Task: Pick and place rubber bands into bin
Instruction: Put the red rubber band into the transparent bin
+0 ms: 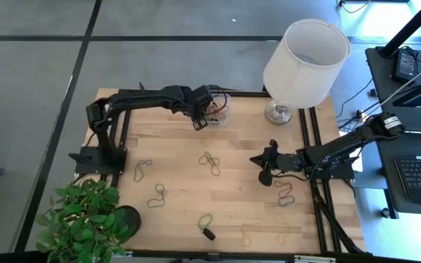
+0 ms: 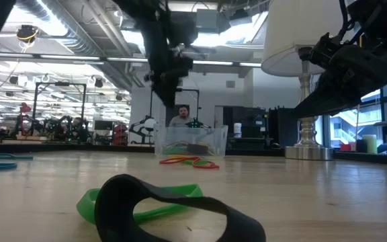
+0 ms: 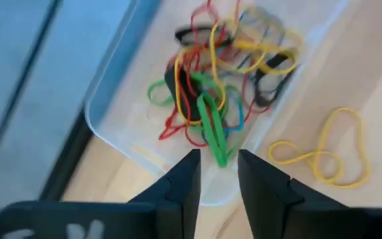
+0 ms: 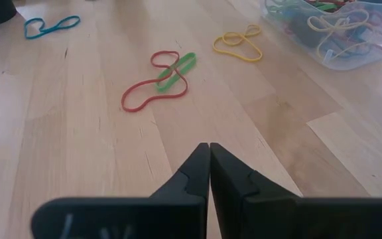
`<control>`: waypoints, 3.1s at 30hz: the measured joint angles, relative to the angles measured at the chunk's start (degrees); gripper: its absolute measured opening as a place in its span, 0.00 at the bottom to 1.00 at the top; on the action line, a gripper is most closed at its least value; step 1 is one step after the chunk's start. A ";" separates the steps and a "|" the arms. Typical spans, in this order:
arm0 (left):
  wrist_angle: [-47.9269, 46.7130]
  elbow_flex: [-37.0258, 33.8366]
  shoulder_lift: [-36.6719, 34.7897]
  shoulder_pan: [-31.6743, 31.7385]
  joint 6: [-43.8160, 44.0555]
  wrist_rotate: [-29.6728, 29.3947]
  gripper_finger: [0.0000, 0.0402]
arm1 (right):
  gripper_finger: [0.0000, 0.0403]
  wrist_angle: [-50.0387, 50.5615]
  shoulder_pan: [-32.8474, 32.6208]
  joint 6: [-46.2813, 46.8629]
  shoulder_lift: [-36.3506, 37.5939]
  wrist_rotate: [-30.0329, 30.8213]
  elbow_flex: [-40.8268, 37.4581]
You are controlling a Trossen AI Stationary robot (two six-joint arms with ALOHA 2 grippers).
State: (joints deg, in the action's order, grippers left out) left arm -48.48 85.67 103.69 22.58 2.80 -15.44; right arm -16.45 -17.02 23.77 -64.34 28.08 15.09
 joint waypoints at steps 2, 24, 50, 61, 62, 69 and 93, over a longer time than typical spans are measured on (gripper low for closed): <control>0.23 -0.07 -1.72 -2.06 -1.43 -0.54 0.20 | 0.04 0.03 0.02 0.13 0.00 0.02 0.00; 49.83 -57.41 -44.89 -9.04 -6.44 20.59 0.00 | 0.02 0.15 0.01 9.56 0.00 0.00 0.00; 54.77 -68.59 -56.78 -9.00 -6.58 20.44 0.01 | 0.01 69.33 -5.11 47.67 -3.12 -24.71 26.64; 54.74 -68.59 -56.76 -9.00 -6.59 20.44 0.01 | 0.06 71.60 -13.89 59.23 -11.32 -26.82 26.62; 54.74 -68.59 -56.76 -9.00 -6.59 20.45 0.01 | 0.07 71.62 -14.07 59.85 -12.13 -26.78 26.62; 54.72 -68.59 -56.73 -9.00 -6.59 20.44 0.01 | 0.20 72.36 -15.58 59.88 -16.87 -27.18 26.62; 54.63 -68.59 -56.73 -9.02 -6.57 20.45 0.01 | 0.03 63.99 -15.72 60.84 -16.50 -30.43 18.47</control>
State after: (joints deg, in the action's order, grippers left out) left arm 6.15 17.08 46.96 13.56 -3.77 5.01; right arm 47.54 -32.73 84.61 -80.84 -2.35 33.57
